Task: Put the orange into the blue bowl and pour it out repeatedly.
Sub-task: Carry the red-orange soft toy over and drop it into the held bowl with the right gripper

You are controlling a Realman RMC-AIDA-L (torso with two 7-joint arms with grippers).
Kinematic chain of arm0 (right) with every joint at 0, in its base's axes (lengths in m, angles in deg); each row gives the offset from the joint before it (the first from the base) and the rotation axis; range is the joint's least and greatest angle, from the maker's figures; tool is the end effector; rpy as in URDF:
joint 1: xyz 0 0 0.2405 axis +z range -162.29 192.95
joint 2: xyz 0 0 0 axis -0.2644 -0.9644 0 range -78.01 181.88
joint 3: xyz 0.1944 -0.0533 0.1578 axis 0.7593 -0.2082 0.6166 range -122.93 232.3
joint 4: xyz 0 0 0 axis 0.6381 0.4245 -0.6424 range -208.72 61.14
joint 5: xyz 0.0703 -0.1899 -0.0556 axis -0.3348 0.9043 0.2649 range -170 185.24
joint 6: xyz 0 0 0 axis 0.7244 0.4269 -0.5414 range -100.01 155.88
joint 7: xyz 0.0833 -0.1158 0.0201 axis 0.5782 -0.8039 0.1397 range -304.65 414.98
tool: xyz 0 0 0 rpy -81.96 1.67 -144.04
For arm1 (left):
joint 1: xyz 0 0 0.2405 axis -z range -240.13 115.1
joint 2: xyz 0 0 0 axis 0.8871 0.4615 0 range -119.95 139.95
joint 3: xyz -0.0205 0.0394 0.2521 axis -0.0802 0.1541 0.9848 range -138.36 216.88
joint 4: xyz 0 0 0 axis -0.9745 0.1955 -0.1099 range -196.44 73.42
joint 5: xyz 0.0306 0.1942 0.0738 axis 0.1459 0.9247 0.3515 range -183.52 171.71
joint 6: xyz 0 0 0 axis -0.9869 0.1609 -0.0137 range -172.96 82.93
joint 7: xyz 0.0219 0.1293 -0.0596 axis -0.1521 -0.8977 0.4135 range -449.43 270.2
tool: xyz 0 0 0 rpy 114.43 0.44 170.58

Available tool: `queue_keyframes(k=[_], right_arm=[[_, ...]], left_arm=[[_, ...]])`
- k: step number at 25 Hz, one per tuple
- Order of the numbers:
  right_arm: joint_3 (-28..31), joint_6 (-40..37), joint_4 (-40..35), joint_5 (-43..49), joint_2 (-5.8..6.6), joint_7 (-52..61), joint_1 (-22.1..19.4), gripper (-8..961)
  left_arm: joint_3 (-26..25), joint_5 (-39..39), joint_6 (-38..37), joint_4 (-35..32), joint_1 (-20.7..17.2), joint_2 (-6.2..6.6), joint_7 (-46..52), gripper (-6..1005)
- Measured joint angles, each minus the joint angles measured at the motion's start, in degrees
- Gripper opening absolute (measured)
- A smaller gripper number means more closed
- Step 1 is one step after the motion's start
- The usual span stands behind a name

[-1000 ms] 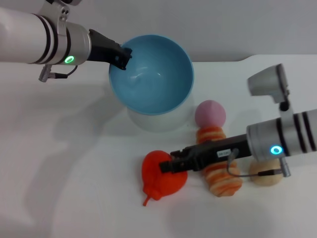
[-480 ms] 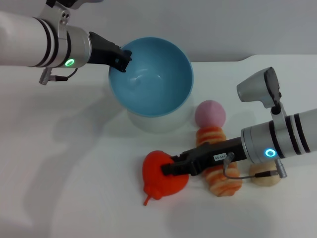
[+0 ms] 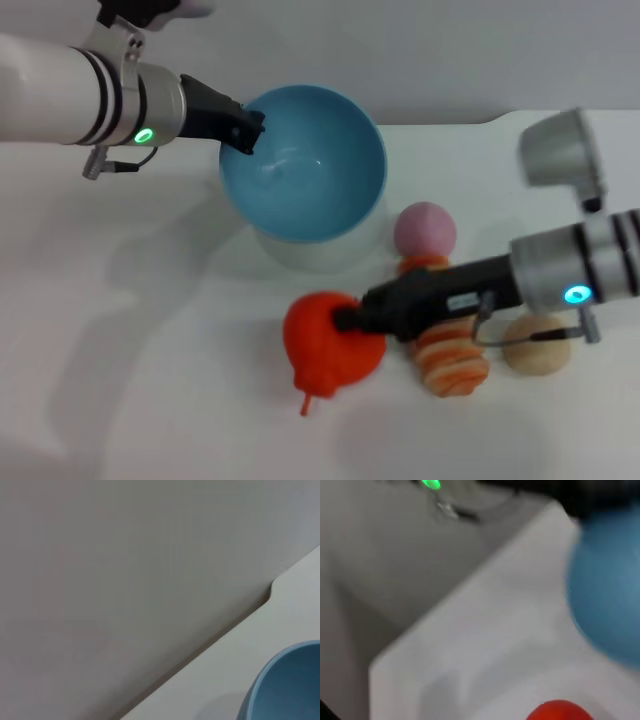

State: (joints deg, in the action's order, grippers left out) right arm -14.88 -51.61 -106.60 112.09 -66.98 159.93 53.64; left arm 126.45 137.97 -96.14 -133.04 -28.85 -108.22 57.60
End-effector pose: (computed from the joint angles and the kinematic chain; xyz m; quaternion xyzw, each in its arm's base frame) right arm 0.2029 0.3385 -0.0710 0.9321 -0.3275 -0.1528 0.0227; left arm -0.1558 0.4152 -0.0133 -0.9057 -0.2476 0.0046 0.3442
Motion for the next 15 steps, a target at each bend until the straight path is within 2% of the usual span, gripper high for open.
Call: queue_keyframes(k=[1, 2, 3, 5, 8, 11, 15], right_arm=[[0.1, -1.5, -2.6, -1.4, 0.14, 0.0, -1.2, 107], [0.4, -5.6, -9.3, -4.3, 0.43, 0.0, -4.0, 79], [0.4, -5.6, -9.3, -4.3, 0.43, 0.0, -4.0, 74], [2.3, -8.7, -15.2, -5.4, 0.50, 0.5, -6.1, 64], [7.9, -12.5, -23.3, -5.8, 0.39, 3.0, -8.3, 48], [12.1, -15.5, -25.1, -5.8, 0.51, 3.8, -8.3, 33], [14.4, -16.1, -25.2, -5.8, 0.63, 3.8, -8.3, 25]], left_arm=[[0.4, 0.0, 0.2, 0.4, 0.2, 0.03, 0.0, -2], [0.6, 0.0, 0.2, 0.5, 0.2, 0.03, -0.1, -2], [0.6, 0.0, 0.2, 0.5, 0.2, 0.03, -0.1, -2], [0.8, 0.0, 0.1, 0.5, 0.3, 0.03, -0.1, -2], [0.9, 0.0, -1.3, 0.5, 0.7, 0.02, -0.1, -1], [1.9, -0.3, -5.8, 0.0, 1.6, -0.08, 0.2, -1], [5.5, -1.5, -9.0, -1.3, 2.6, -0.15, 0.6, -1]])
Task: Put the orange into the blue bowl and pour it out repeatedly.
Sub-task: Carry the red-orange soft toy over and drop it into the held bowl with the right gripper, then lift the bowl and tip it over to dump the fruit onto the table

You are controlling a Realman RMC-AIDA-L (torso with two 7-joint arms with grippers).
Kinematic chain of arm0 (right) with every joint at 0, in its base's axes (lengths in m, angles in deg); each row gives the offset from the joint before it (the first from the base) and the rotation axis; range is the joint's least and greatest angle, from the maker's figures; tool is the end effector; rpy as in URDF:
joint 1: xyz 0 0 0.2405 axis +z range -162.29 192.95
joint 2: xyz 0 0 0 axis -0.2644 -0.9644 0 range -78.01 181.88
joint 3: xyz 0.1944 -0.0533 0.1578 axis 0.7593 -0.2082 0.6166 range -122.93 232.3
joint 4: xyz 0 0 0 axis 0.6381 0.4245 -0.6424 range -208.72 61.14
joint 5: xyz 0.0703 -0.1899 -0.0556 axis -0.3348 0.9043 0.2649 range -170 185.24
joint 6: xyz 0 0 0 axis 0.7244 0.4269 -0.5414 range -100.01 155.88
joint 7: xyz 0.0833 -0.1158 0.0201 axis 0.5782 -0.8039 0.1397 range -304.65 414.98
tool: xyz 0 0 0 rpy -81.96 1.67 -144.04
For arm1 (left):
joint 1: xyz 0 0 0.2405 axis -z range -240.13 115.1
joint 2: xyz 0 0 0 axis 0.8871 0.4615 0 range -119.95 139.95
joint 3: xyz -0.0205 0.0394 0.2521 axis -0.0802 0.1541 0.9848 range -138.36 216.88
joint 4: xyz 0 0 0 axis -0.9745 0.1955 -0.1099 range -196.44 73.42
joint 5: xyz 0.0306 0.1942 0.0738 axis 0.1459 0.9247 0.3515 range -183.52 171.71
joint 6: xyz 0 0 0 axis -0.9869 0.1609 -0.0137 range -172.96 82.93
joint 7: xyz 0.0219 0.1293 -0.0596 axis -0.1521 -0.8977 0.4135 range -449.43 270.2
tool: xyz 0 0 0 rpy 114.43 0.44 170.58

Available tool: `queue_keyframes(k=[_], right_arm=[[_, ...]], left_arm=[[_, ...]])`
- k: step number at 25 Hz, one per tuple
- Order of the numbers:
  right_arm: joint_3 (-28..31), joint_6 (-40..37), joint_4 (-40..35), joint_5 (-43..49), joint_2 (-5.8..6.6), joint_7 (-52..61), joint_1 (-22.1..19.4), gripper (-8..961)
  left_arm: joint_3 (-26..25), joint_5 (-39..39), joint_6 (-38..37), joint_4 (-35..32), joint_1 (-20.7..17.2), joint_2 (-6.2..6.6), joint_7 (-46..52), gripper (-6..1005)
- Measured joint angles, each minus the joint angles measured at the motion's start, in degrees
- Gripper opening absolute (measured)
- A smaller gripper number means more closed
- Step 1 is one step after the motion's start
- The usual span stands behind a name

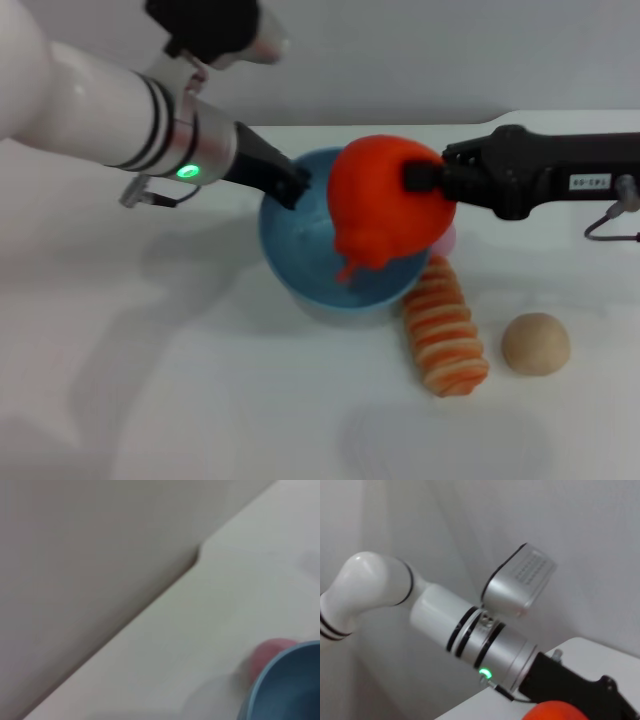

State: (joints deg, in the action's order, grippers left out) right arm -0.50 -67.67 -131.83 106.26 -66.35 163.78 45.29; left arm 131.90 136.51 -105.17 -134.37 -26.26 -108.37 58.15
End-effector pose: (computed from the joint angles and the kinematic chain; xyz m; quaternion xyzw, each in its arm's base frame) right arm 0.1730 0.3398 0.0367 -0.9261 0.2379 0.2915 0.0286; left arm -0.1346 0.3916 -0.0422 -0.9383 -0.2205 0.0538 0.2610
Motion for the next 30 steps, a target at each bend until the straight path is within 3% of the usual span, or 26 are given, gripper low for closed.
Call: queue_keyframes(k=[3, 11, 19, 25, 30], right_arm=[[2.8, 2.3, 3.6, 0.6, 0.24, 0.2, 0.2, 29], [2.8, 4.1, 7.0, 2.9, 0.51, 0.3, 0.9, 52], [3.6, 5.0, 7.3, 2.9, 0.48, 0.0, 0.5, 317], [12.8, 5.5, 8.5, 2.3, 0.02, -7.1, -2.8, 491], [19.7, 5.3, 11.7, 2.2, 0.01, -18.3, -8.0, 509]], left_arm=[[0.5, -1.9, -0.7, -0.2, 0.5, 0.01, 0.0, -2], [0.4, -2.2, -0.8, -0.3, 0.6, 0.14, -0.3, -1], [0.3, -2.1, -0.6, 0.0, 0.3, 0.16, -0.3, -1], [0.4, -1.7, 4.8, 1.3, -0.7, 0.28, -2.4, -2], [0.0, -0.1, 8.9, 3.1, -1.1, 0.40, -4.5, -2]])
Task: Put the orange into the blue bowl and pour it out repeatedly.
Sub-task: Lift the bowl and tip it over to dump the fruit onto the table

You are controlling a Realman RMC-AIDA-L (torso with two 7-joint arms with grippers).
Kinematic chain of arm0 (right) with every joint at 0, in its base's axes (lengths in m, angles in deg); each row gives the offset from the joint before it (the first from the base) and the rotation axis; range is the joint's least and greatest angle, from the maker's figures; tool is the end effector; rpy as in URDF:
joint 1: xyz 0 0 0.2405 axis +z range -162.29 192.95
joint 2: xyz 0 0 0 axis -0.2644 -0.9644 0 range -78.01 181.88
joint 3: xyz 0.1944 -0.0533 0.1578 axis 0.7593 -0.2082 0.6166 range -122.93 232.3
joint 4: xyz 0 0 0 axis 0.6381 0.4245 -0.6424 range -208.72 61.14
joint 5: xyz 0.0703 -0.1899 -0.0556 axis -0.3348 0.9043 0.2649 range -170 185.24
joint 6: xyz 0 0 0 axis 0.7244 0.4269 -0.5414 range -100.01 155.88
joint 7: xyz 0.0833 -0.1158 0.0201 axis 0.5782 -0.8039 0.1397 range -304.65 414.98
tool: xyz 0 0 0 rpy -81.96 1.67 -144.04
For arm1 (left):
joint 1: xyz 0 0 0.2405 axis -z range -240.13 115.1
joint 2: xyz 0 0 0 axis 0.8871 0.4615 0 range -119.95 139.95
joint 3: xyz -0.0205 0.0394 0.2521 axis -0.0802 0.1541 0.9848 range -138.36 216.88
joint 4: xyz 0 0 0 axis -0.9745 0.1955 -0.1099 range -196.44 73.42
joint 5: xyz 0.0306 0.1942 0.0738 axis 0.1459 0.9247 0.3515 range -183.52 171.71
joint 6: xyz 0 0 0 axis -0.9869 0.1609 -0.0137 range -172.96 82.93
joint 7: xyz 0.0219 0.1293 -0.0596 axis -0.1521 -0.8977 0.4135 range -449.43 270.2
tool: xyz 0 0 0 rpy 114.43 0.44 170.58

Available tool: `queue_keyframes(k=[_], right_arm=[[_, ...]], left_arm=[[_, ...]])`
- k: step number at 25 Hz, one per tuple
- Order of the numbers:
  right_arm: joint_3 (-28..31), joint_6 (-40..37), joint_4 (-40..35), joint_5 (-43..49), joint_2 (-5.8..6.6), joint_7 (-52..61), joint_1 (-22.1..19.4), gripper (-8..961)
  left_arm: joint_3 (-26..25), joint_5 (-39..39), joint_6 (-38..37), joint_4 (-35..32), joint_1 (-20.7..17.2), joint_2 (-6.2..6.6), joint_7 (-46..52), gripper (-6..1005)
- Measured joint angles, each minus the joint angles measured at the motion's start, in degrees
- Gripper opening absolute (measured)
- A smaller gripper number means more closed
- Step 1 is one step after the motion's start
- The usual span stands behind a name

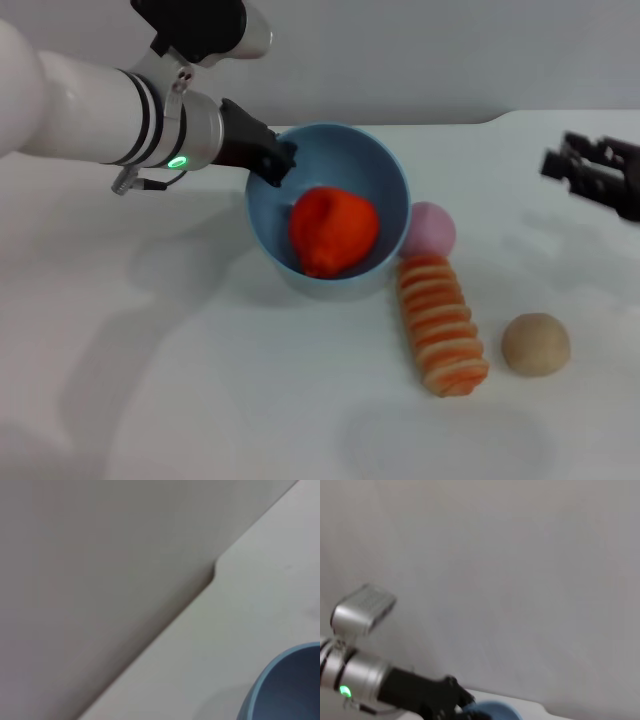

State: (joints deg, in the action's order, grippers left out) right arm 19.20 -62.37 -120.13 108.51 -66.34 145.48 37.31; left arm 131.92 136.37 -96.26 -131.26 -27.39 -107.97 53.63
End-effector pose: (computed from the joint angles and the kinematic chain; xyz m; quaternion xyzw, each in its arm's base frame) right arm 0.2826 0.3212 0.0642 -0.8618 0.2966 0.3443 0.2254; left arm -0.1470 0.4059 -0.0383 -0.9316 -0.1920 0.0350 0.3067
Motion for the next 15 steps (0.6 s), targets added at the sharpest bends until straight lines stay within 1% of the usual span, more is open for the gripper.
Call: queue_keyframes(k=[2, 4, 5, 6, 7, 8, 10, 11, 14, 15], right_arm=[[1.2, -2.0, 2.1, -0.1, 0.05, -5.6, -1.5, 540], [2.0, -3.3, 4.7, -0.4, 0.11, -8.6, -2.5, 570], [3.9, -2.9, 7.4, -0.6, 0.00, -11.0, -3.0, 585], [3.9, -2.9, 7.4, -0.6, 0.00, -11.0, -3.0, 601], [5.1, -2.6, 8.7, -0.9, -0.18, -13.2, -3.3, 616], [6.4, -2.4, 10.3, -1.6, -0.39, -15.8, -3.5, 631], [7.9, -2.5, 13.6, -4.3, -0.41, -20.6, -4.2, 662], [8.4, -2.4, 15.8, -6.5, -0.39, -23.2, -4.6, 677], [9.8, -1.9, 19.2, -11.1, -0.37, -27.8, -6.0, 684], [10.3, -1.9, 20.0, -12.3, -0.39, -29.0, -6.5, 686]], left_arm=[[0.0, 0.5, 1.1, 0.2, 0.0, 0.02, -0.4, -1], [0.0, 0.5, 1.6, 0.2, 0.2, 0.02, -0.9, 0], [0.1, 0.5, 2.0, 0.2, 0.3, 0.02, -1.5, 0], [0.3, 0.6, 2.7, -0.1, 0.4, 0.02, -2.4, -1], [1.2, 0.6, 4.2, -1.0, 0.2, -0.04, -4.5, -1], [1.2, 0.6, 4.2, -1.0, 0.2, -0.04, -4.5, -2], [2.3, 0.8, 5.4, -2.1, -0.1, -0.03, -6.1, -2], [3.4, 1.8, 6.5, -3.5, -0.7, -0.02, -7.5, -1], [6.5, 5.9, 9.3, -6.8, -2.8, -0.11, -9.1, 0], [9.9, 10.1, 13.0, -9.8, -4.9, -0.13, -9.4, 0]])
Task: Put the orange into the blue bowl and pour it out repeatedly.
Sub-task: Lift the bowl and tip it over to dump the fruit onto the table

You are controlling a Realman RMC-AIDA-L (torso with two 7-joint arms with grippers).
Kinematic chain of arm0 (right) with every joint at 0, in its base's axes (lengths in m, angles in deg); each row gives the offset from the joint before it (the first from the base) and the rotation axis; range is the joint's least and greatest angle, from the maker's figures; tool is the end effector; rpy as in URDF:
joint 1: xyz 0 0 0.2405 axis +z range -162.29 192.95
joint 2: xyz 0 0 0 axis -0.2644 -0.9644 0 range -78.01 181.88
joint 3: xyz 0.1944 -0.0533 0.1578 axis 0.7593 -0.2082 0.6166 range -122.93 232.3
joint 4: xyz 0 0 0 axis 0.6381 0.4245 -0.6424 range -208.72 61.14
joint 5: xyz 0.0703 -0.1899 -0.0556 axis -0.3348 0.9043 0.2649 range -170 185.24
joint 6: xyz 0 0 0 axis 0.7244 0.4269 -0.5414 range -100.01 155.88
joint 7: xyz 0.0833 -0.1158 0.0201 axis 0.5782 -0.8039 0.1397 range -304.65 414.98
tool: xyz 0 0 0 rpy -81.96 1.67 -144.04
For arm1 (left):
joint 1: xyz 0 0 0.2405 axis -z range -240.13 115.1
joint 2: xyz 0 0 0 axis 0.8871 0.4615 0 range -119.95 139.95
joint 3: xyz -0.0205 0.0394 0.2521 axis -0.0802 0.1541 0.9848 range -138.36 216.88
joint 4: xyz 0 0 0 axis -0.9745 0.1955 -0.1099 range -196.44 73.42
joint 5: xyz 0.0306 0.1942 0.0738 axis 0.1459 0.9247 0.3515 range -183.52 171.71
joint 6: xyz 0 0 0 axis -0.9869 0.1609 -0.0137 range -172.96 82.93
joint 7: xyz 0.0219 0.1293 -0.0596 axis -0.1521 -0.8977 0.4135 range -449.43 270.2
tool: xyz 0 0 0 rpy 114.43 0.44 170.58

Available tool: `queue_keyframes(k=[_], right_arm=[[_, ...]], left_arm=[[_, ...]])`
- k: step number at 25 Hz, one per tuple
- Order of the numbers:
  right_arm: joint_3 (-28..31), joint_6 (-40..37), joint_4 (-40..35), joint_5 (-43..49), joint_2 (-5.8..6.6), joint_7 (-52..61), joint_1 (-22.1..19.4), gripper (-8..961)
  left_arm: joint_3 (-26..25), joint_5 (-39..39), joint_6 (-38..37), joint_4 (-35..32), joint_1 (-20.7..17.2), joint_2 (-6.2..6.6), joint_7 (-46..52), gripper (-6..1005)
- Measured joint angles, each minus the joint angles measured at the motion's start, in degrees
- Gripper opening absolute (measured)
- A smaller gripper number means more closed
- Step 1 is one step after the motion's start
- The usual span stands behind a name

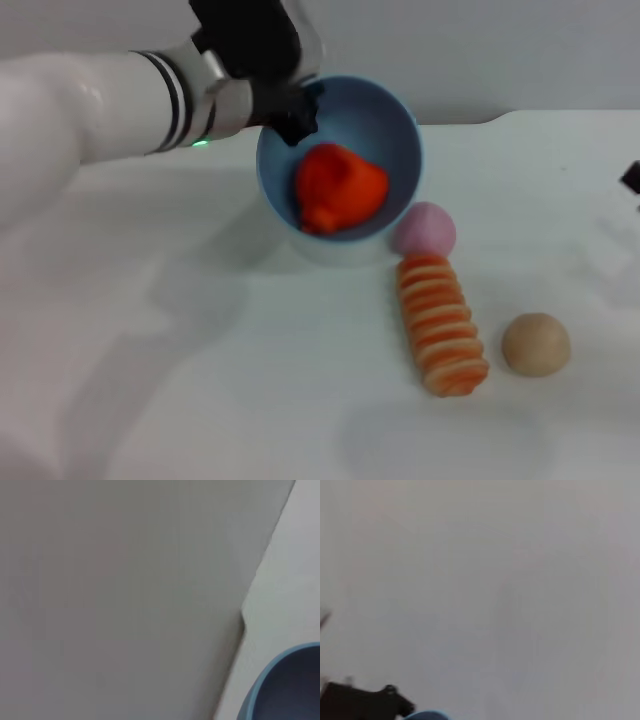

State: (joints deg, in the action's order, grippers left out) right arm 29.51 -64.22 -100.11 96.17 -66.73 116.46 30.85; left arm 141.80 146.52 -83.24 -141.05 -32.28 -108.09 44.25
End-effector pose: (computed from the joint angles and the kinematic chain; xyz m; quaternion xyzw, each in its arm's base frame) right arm 0.3356 0.2698 0.0514 -0.7793 0.2569 0.4288 0.3779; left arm -0.1112 0.3973 -0.0379 -0.9204 0.0348 0.0403 0.3873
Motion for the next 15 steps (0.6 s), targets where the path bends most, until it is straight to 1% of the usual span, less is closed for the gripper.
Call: queue_keyframes(k=[1, 3, 5, 6, 7, 9, 10, 15], right_arm=[[0.5, 0.0, 0.5, -0.7, -0.02, -0.8, -0.3, 688], [1.8, 0.3, 1.1, -1.2, -0.06, -1.7, -0.7, 688], [4.4, 1.0, 2.5, -1.2, -0.06, -2.0, -1.0, 688], [5.0, 1.4, 2.9, -1.2, -0.01, -2.0, -1.0, 688], [5.3, 1.7, 3.1, -1.3, 0.01, -2.0, -1.0, 688], [5.6, 1.9, 3.2, -1.3, 0.01, -2.1, -1.1, 688], [5.6, 2.0, 3.3, -1.3, 0.01, -2.1, -1.1, 688], [5.8, 2.2, 3.4, -1.3, 0.04, -2.1, -1.2, 689]], left_arm=[[0.0, 0.0, 0.0, 0.0, 0.0, 0.00, 0.0, -1], [2.9, 3.8, 3.2, -2.2, -2.0, 0.04, 0.0, -1], [6.2, 8.2, 6.7, -4.3, -4.2, 0.06, -0.1, -1], [9.6, 11.8, 10.5, -6.0, -6.7, 0.01, -1.0, -1], [10.4, 12.5, 11.8, -6.5, -7.4, 0.00, -1.5, -1], [12.3, 13.0, 16.3, -8.0, -10.2, -0.07, -5.3, -1], [12.3, 13.0, 16.3, -8.0, -10.2, -0.07, -5.3, -1], [16.7, 13.1, 25.8, -9.4, -16.2, -0.10, -15.9, -1]])
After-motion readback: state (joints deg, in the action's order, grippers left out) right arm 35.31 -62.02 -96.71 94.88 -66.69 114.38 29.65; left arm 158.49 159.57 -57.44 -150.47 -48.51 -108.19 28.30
